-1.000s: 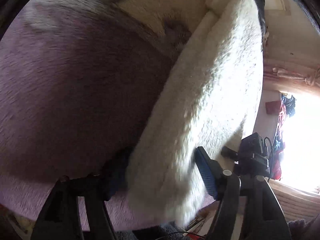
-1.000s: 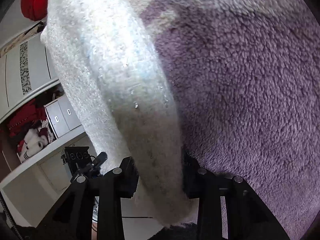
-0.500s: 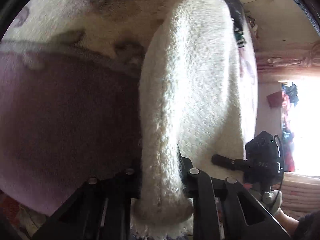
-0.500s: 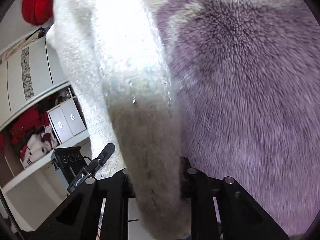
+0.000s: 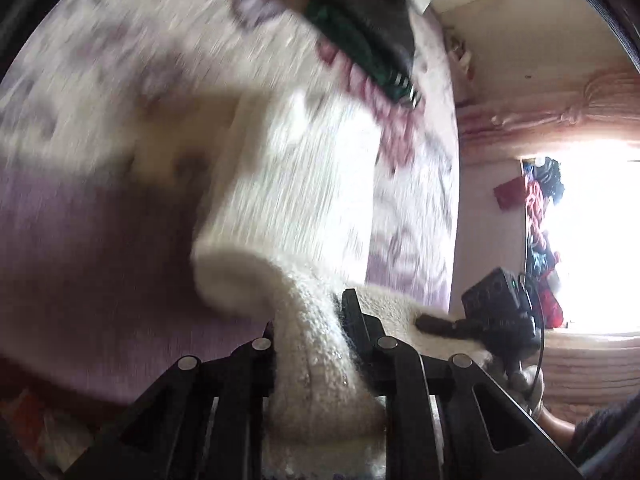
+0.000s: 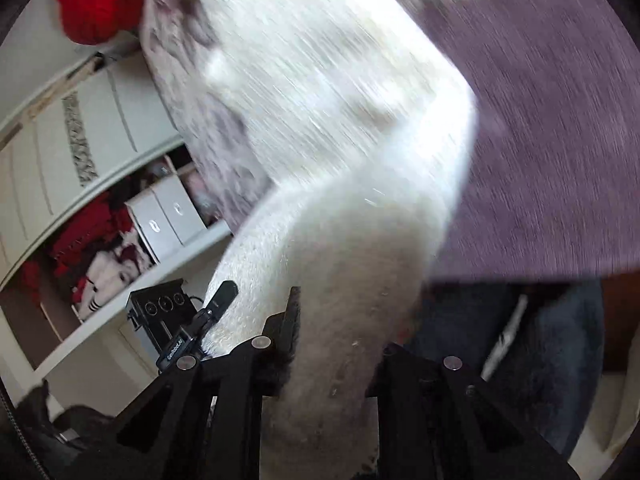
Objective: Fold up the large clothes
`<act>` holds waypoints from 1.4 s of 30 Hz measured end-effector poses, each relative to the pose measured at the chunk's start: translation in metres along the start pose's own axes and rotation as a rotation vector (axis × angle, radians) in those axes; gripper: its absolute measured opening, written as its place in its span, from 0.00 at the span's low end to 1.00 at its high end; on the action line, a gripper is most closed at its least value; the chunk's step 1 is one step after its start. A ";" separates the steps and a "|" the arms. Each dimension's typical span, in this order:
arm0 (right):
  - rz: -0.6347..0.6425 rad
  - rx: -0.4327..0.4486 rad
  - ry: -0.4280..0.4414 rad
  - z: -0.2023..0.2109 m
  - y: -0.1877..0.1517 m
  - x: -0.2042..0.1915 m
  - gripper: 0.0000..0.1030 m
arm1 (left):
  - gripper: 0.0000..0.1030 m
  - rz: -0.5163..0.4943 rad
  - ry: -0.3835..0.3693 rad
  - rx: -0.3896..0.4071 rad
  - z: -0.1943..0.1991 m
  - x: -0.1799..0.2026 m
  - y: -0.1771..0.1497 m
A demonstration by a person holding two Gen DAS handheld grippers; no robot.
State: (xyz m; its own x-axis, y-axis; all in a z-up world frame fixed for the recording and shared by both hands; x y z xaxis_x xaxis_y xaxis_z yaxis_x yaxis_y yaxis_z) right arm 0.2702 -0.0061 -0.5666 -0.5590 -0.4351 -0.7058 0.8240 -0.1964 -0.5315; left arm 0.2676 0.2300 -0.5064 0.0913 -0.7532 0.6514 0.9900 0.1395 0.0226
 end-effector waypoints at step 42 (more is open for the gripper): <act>0.217 0.262 -0.249 0.126 0.224 -0.091 1.00 | 0.87 -0.060 0.296 0.190 -0.098 0.004 0.131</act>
State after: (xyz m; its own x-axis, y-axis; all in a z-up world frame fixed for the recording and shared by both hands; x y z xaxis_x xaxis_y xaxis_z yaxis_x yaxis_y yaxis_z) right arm 0.5176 -0.1216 -0.5623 -0.3572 -0.6840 -0.6360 0.9337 -0.2801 -0.2232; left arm 0.4079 0.1822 -0.5750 0.0887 -0.9134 0.3973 0.9592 0.1858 0.2130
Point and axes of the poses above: each gripper's, at about its wrist camera, not at the fingertips, and z roughly against the way its jaws point, x to its right, y to its top, the point moved 6 cm from there along -z, roughly the way its jaws point, and after that the axes turned 2 degrees about -x, right-handed, at the moved point
